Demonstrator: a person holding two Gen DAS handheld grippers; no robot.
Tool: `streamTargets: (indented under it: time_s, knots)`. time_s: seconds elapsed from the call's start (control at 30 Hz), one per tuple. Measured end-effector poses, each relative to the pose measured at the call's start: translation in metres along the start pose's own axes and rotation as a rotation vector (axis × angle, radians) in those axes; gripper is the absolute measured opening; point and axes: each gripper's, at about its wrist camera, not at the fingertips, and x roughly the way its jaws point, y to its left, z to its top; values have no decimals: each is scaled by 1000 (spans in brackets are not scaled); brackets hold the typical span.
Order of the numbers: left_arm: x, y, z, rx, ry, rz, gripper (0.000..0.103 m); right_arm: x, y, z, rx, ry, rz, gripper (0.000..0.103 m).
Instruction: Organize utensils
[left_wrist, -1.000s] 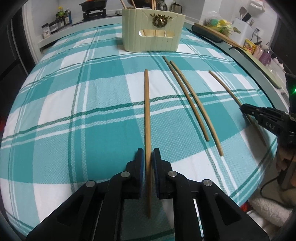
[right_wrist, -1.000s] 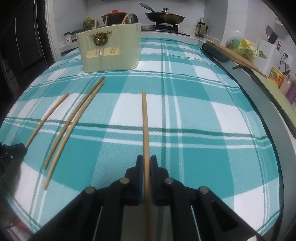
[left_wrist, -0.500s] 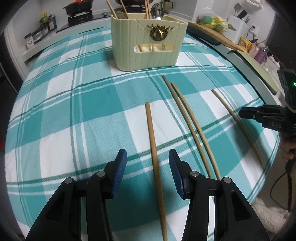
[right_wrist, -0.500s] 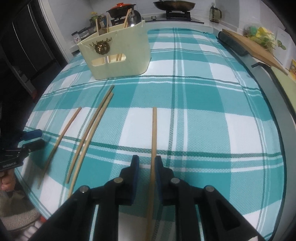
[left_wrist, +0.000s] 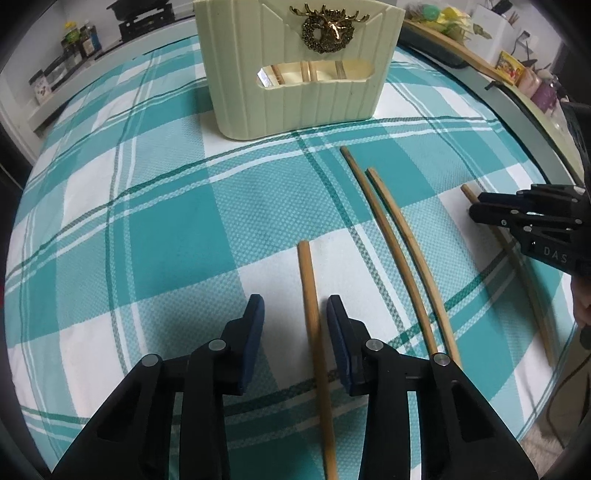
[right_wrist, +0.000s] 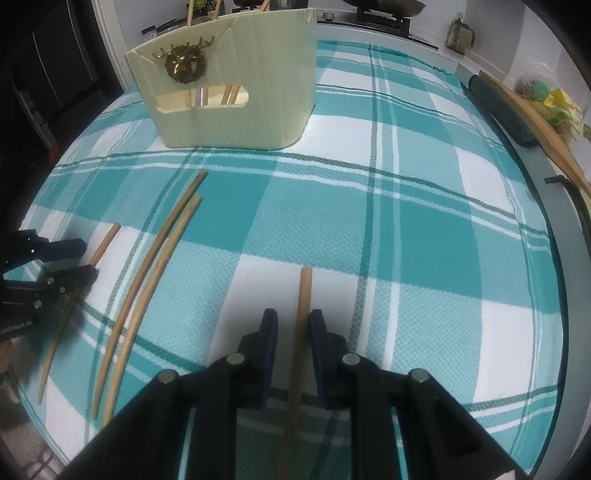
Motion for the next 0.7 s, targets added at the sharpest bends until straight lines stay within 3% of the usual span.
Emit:
streamTargets:
  time_s: [0.03,0.1,0.33,0.53,0.7]
  knots:
    - [1,-2,2,4,1,3,17,2,0,4,1,-1,0,18]
    - [0,-8,4,13,-1,-7,6,5,-1,11,12,-4,1,7]
    - [-41,-5,5,-27,-123,-7,5,-18,-14,12,100,-87,83,7]
    - [-124,7,6,-57,-309,-34,5,-102,-4,8,85,-283,126,7]
    - [-178,13,0,-73,-426,-58,5,-175,13,2,14,-475,98,7]
